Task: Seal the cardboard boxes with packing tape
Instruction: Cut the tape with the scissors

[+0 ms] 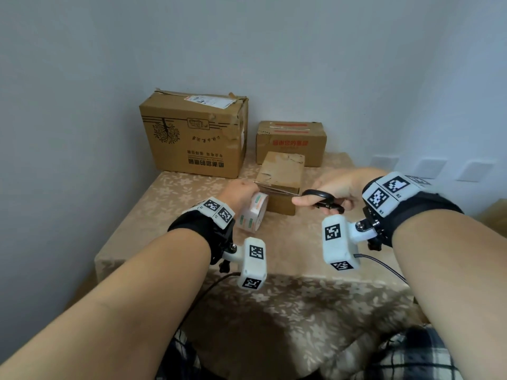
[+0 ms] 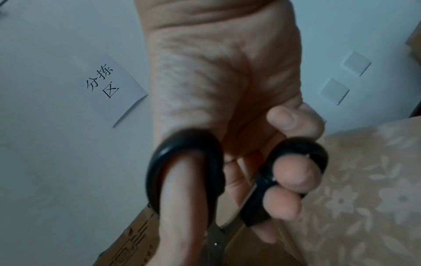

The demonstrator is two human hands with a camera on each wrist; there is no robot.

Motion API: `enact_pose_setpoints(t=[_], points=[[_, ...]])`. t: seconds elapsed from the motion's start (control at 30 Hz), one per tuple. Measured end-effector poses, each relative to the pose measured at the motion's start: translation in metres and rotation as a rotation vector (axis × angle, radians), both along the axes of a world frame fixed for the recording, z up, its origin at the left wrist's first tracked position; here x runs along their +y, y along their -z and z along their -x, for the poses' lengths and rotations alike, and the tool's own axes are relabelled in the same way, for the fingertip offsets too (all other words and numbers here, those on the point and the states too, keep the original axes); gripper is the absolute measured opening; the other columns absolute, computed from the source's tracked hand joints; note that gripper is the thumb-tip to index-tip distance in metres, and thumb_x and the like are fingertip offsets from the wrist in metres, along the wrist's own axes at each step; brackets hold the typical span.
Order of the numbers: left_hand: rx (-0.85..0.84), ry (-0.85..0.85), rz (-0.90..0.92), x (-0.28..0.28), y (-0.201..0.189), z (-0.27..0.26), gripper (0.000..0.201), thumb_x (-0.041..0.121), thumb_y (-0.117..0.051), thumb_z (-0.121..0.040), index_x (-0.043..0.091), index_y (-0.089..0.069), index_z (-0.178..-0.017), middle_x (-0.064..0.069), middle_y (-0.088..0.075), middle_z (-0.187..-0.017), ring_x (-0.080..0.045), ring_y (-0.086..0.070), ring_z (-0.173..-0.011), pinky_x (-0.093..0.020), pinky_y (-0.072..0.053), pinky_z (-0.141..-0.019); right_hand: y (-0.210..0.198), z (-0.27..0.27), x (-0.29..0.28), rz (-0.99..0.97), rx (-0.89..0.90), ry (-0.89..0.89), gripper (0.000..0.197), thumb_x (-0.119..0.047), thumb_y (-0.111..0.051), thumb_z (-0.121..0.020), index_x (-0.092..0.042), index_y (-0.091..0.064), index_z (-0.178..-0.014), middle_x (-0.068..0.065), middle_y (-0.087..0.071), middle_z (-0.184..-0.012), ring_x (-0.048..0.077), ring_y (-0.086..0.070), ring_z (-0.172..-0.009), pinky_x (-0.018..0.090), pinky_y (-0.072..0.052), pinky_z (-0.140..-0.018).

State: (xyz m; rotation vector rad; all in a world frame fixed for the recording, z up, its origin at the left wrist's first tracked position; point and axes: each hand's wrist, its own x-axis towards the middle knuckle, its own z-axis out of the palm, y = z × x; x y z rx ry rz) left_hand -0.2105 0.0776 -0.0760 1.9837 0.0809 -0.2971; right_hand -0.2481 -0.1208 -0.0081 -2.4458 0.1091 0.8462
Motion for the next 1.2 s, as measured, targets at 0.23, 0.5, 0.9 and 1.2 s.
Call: enact_pose_setpoints(t=[0.23,0.5,0.9,1.2], points=[[-0.028,0.037,0.01,0.004,0.006,-0.006,0.028,0.016,-0.047,-0.089,0.017,-0.043,-0.061,-0.006,-0.043,-0.064,-0.018,-0.038,-0.058,-0.029,-0.029,-0.058,-0.005,-0.004,-0.011,0.027,-0.011,-0.021,0.081,-0.074,-0.073,-0.04,-0.009,-0.062,-0.087,0.006,-0.053,-0.062,0.014,-0.042,-0.046,0.017,-0.024,-0.037],[-0.051,-0.023,0.032,0.003,0.015,-0.01,0.017,0.019,-0.045,-0.089,0.016,-0.05,-0.074,-0.011,-0.049,-0.072,-0.019,-0.042,-0.067,-0.03,-0.03,-0.062,0.001,-0.007,0.002,-0.032,0.0,0.022,0.056,-0.058,-0.072,-0.068,-0.008,-0.06,-0.089,0.003,-0.052,-0.054,0.01,-0.043,-0.038,0.016,-0.031,-0.032],[-0.085,-0.044,0.06,0.013,0.029,-0.025,0.02,0.027,-0.046,-0.095,0.013,-0.053,-0.082,-0.015,-0.052,-0.074,-0.021,-0.047,-0.068,-0.03,-0.033,-0.06,0.036,-0.025,0.01,-0.093,-0.054,-0.033,0.102,-0.079,-0.071,-0.035,-0.003,-0.065,-0.104,0.002,-0.058,-0.06,0.013,-0.047,-0.049,0.017,-0.028,-0.035],[-0.072,-0.039,0.086,0.019,0.029,-0.028,0.023,0.029,-0.051,-0.093,0.01,-0.058,-0.082,-0.016,-0.058,-0.076,-0.022,-0.053,-0.069,-0.031,-0.041,-0.066,0.039,-0.028,0.019,-0.077,-0.16,-0.048,0.058,-0.067,-0.07,-0.064,-0.012,-0.061,-0.079,-0.002,-0.057,-0.052,0.011,-0.047,-0.042,0.019,-0.03,-0.044]])
